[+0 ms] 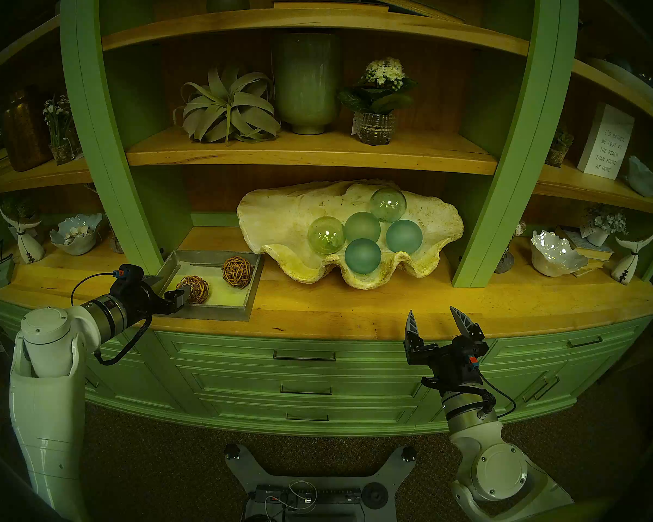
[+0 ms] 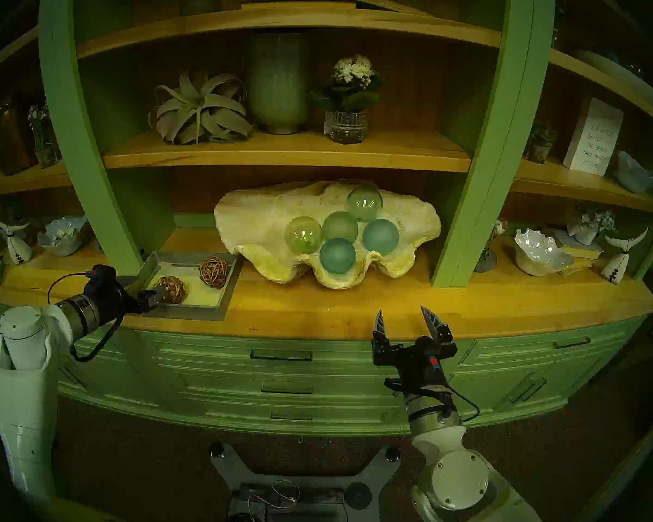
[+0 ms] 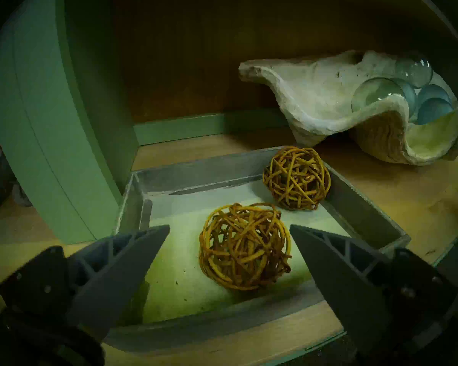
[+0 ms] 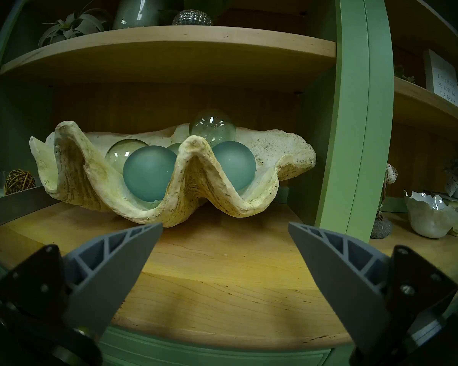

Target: Put wooden balls into bowl

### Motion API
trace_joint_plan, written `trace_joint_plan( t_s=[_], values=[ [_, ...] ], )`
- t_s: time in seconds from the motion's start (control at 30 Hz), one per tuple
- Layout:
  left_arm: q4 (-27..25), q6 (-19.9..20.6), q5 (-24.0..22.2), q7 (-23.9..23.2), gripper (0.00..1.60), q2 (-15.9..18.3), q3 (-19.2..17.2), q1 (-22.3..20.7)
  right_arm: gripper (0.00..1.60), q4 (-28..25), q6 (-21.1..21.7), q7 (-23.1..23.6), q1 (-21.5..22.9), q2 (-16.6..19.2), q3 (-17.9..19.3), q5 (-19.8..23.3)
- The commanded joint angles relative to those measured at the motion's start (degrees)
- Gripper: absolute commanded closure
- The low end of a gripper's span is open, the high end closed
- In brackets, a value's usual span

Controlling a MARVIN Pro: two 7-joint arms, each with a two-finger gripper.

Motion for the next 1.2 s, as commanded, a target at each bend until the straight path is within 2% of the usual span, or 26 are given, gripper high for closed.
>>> trace_joint_plan(
  t_s=[0.0,0.07,0.1,0.17,0.43,0.87,0.9,1.07,1.1,1.13,1.17],
  values=[
    [1.2,1.6,-3.2,0.0,0.0,5.9,2.6,-6.1,0.0,-1.7,-0.5,0.1,0.8,-0.1,0.0,-0.1],
    [2.0,2.2,-3.8,0.1,0.0,6.7,3.6,-6.8,0.0,-1.8,-0.5,0.1,0.8,-0.1,0.0,-0.1],
    [3.1,2.8,-3.9,0.1,0.0,6.8,4.4,-8.4,0.0,-1.8,-0.5,0.1,0.8,-0.1,0.0,-0.1],
    [3.7,3.0,-4.6,0.4,0.0,7.8,5.4,-8.1,0.0,-1.8,-0.5,0.0,0.8,-0.1,0.0,-0.1],
    [7.8,5.3,-6.8,1.0,0.0,10.7,9.0,-12.2,0.0,-1.8,-0.5,0.0,0.8,-0.1,0.0,-0.1],
    [15.0,8.7,-9.7,1.4,0.0,13.8,15.0,-18.2,0.0,-2.0,-0.6,0.0,0.7,-0.1,0.0,-0.1],
    [18.6,10.2,-9.9,0.6,0.0,13.7,17.4,-23.0,0.0,-2.1,-0.6,0.0,0.7,-0.1,0.0,-0.1],
    [19.2,10.7,-10.1,0.2,0.0,13.9,18.1,-23.6,0.0,-2.1,-0.6,0.0,0.7,-0.1,0.0,-0.1],
    [17.6,10.0,-10.9,0.4,0.69,14.6,17.3,-20.8,0.0,-2.1,-0.6,0.0,0.7,-0.1,0.0,-0.1],
    [17.6,10.0,-10.9,0.4,0.69,14.6,17.3,-20.8,0.0,-2.1,-0.6,0.0,0.7,-0.1,0.0,-0.1],
    [18.6,10.4,-10.8,0.1,0.84,14.6,18.1,-22.0,0.0,-2.1,-0.6,0.0,0.7,0.0,0.0,-0.1]
  ],
)
